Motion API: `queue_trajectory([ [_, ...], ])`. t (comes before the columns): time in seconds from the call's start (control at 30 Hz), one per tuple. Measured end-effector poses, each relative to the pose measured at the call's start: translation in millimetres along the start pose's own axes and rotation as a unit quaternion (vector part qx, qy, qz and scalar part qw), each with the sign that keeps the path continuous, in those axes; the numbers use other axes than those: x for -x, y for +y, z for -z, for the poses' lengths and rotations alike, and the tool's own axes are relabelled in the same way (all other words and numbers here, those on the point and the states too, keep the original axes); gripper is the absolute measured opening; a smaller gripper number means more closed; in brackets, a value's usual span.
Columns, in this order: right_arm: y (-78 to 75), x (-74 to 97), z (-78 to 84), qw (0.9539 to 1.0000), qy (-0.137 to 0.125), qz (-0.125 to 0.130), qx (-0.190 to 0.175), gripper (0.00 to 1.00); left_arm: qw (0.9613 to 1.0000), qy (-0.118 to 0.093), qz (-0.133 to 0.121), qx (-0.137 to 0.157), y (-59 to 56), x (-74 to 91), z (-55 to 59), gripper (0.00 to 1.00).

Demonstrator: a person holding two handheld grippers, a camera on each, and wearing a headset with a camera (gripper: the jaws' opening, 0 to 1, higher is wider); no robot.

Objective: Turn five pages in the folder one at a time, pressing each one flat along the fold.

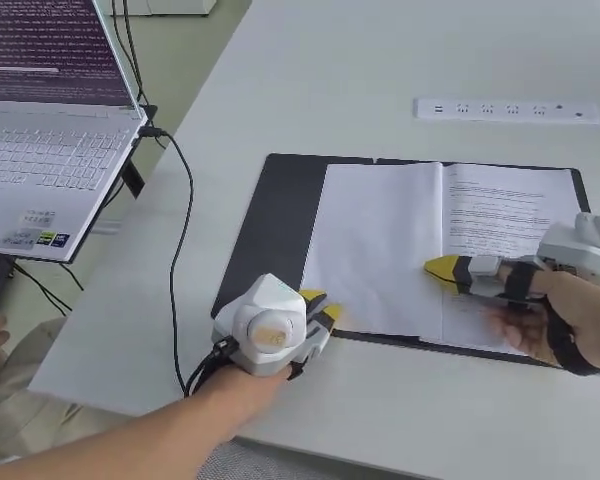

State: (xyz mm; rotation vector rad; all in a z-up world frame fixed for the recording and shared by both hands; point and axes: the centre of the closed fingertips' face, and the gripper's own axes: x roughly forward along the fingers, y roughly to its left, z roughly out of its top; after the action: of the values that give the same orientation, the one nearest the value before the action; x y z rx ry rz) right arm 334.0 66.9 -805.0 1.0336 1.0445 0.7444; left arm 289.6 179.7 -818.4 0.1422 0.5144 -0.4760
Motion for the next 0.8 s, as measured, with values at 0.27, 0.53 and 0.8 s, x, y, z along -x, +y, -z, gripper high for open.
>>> queue_trajectory([
  [0.27,0.3,5.9,18.3,0.9999,0.015,-0.004,-0.002,0.0,1.0,0.0,0.0,-0.002,0.5,-0.5,0.4,0.11],
  [0.53,1.8,10.0,36.0,0.9995,0.03,-0.006,-0.001,0.0,1.0,0.002,0.001,-0.004,1.2,-0.9,0.6,0.11],
  [0.8,-0.7,16.7,51.5,0.9991,0.041,-0.01,-0.002,0.0,1.0,0.0,-0.001,-0.003,1.3,-0.7,0.8,0.11],
])
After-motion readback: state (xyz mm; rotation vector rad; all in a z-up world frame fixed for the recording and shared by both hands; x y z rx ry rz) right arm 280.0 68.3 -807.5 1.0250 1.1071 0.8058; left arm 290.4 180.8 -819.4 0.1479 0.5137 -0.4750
